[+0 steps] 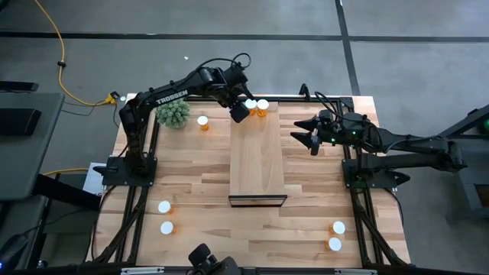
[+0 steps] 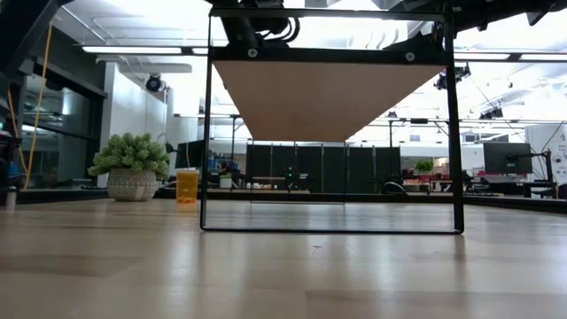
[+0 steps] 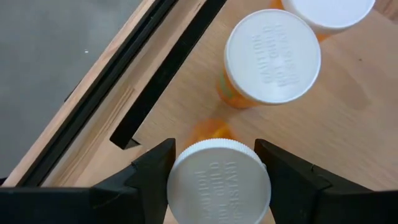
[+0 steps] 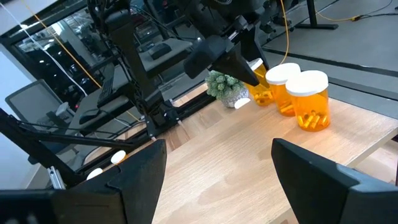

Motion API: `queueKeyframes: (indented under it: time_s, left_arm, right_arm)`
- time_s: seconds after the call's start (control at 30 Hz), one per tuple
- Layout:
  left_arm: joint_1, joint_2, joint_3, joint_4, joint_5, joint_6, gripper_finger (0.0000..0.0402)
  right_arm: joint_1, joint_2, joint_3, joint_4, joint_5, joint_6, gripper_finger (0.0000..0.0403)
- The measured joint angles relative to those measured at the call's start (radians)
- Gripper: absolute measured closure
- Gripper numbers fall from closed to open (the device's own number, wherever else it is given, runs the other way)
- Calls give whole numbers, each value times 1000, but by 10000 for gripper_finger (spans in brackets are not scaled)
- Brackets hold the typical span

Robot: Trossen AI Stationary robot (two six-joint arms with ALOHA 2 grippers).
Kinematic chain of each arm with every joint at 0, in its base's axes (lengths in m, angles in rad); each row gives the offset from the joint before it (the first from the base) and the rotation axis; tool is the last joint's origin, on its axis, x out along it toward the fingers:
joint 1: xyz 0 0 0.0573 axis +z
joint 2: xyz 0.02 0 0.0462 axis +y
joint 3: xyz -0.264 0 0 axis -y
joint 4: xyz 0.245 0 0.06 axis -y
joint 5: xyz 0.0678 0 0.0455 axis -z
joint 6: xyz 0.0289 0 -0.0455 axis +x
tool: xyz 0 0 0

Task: Pick and place medicine bottles onto shelf by color
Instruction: Put the orange pill bottle on the shelf

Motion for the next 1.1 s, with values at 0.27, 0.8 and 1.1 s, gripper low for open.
queueKeyframes:
  time_s: [0.27,0.8,1.1]
  left_arm:
    - [0,5,-1,-4,1,12,139]
    - [17,-79,106,-79,-2,-7,112]
    - [-55,-391,-87,300,-4,-52,112]
  right_arm:
    - [0,0,0,0,0,0,121]
    - [0,0,0,0,0,-8,121]
    - [0,0,0,0,0,-8,121]
